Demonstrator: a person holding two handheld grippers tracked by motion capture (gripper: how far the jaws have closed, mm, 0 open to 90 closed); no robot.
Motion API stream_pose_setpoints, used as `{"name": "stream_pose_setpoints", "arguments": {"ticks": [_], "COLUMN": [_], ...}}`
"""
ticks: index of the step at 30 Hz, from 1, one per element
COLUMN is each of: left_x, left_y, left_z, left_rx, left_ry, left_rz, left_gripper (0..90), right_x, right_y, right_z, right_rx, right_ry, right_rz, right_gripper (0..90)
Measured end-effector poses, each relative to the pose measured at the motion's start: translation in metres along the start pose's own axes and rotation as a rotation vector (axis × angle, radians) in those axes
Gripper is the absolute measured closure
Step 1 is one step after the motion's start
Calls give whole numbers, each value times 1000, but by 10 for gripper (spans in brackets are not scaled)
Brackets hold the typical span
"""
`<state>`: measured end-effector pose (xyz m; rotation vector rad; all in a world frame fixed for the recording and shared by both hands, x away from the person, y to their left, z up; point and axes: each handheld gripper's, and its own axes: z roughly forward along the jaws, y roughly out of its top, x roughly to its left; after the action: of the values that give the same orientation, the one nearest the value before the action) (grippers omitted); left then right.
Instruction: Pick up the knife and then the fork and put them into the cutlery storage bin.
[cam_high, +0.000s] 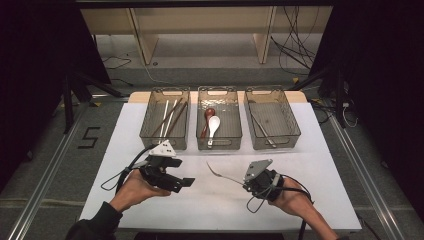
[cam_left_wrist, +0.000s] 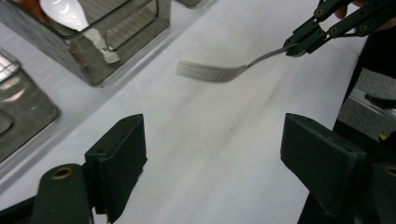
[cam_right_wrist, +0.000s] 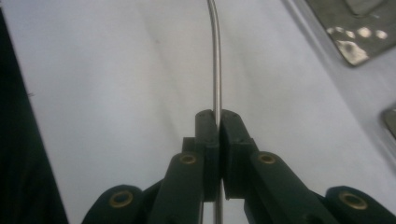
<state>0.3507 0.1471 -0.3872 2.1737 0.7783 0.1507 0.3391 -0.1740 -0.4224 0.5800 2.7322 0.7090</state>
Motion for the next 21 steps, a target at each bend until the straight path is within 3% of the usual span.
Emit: {"name": "stream_pose_setpoints", "arguments": {"ticks": [11,21], "left_x": [10,16], "left_y": [-16,-27], "left_z": [-11,-18], "left_rx": [-63,-99], "left_ry": [51,96], "left_rz": [-64,-85], "left_gripper": [190,182], "right_x": [-31,-63], "right_y": [-9,-14], "right_z": [-18,-31], "right_rx": [-43,-72], "right_ry": [-77,-126], "right_rz": [112,215], "right_gripper": [876,875]}}
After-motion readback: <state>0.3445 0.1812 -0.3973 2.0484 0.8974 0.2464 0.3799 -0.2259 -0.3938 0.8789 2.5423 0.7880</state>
